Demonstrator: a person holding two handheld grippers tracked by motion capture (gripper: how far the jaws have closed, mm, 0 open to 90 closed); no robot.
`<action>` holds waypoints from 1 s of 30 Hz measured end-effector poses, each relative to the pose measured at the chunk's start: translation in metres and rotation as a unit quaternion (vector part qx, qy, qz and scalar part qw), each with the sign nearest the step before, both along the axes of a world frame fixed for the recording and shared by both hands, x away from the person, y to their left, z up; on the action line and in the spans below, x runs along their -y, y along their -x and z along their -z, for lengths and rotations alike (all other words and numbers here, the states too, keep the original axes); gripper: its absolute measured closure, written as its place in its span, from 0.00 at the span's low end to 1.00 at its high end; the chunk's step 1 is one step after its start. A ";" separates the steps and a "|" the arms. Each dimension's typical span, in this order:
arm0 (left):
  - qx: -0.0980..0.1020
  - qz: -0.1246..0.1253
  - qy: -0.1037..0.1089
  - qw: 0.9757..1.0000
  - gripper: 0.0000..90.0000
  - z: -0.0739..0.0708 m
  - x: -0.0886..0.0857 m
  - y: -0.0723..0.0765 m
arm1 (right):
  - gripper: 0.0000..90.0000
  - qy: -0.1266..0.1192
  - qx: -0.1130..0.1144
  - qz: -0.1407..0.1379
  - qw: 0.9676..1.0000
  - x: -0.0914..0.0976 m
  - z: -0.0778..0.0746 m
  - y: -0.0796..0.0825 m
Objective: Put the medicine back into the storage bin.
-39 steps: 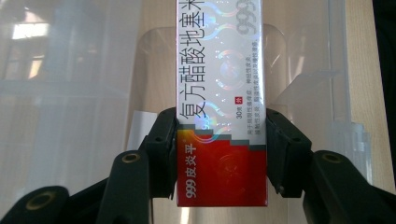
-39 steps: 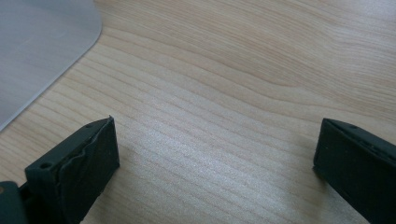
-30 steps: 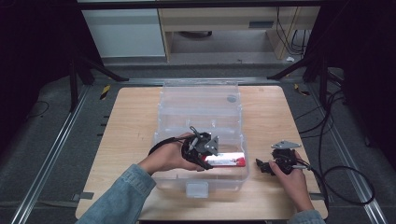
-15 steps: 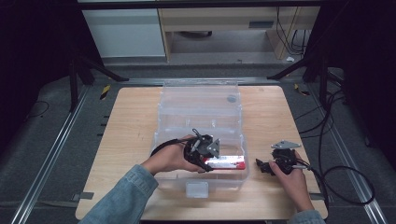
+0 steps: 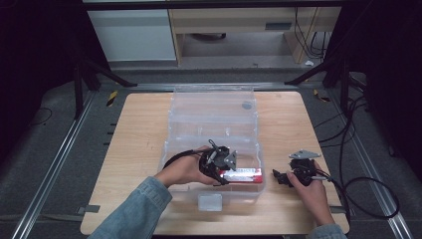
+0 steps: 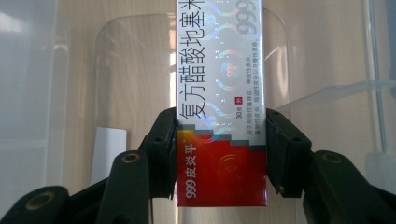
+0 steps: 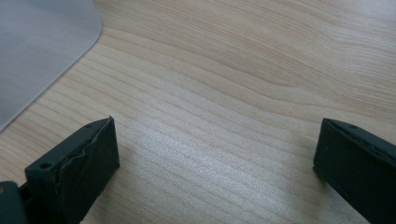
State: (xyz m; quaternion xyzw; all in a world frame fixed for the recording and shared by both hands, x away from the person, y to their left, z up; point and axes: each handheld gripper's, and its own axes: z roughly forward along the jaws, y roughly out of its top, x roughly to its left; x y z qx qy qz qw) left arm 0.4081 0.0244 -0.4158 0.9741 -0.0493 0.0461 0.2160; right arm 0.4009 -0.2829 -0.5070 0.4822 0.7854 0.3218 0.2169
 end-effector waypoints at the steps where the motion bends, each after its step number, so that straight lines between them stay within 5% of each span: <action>1: -0.001 0.001 0.000 1.000 0.56 0.001 0.000 0.000 | 0.01 0.000 0.000 0.000 1.000 0.000 0.000 0.000; 30: -0.016 0.001 -0.012 1.000 0.56 0.029 0.004 -0.004 | 0.01 0.000 0.000 0.000 1.000 0.000 0.000 0.000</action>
